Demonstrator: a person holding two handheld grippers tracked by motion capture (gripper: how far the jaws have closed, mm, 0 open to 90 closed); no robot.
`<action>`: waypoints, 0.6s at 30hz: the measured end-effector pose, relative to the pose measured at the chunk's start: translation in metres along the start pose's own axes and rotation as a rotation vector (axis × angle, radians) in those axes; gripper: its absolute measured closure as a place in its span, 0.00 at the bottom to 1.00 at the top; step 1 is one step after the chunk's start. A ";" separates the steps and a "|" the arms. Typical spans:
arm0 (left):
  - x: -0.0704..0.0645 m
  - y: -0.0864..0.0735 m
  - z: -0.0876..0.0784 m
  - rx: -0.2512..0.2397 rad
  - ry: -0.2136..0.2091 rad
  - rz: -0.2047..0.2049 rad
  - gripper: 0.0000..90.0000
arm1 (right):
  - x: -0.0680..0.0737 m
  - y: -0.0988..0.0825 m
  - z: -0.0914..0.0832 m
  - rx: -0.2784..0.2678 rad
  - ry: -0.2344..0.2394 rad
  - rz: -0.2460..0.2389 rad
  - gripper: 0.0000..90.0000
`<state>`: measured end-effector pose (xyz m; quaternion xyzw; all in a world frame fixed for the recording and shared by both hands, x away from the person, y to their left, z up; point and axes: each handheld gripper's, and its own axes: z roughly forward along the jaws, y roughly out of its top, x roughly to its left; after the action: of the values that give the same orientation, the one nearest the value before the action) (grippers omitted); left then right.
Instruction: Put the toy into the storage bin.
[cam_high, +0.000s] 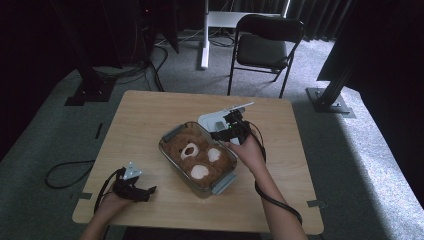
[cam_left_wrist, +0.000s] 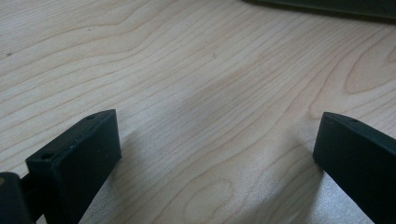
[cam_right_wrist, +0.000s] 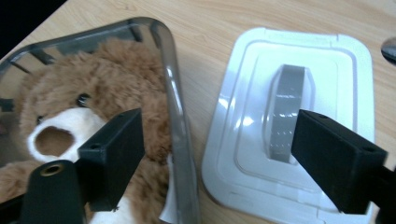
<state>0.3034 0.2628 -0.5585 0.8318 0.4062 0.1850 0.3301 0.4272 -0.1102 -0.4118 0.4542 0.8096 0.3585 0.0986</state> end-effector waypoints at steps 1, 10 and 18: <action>0.000 0.000 0.000 0.000 0.000 0.000 0.02 | -0.002 -0.001 0.001 -0.002 -0.002 0.000 0.15; 0.000 0.000 0.000 0.000 0.000 0.000 0.02 | -0.019 -0.007 0.007 0.019 -0.022 0.029 0.14; 0.000 0.000 0.000 0.000 0.001 0.001 0.02 | -0.037 -0.012 0.015 0.032 -0.030 0.080 0.14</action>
<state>0.3035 0.2628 -0.5585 0.8319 0.4059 0.1854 0.3298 0.4479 -0.1366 -0.4366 0.4930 0.7950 0.3422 0.0888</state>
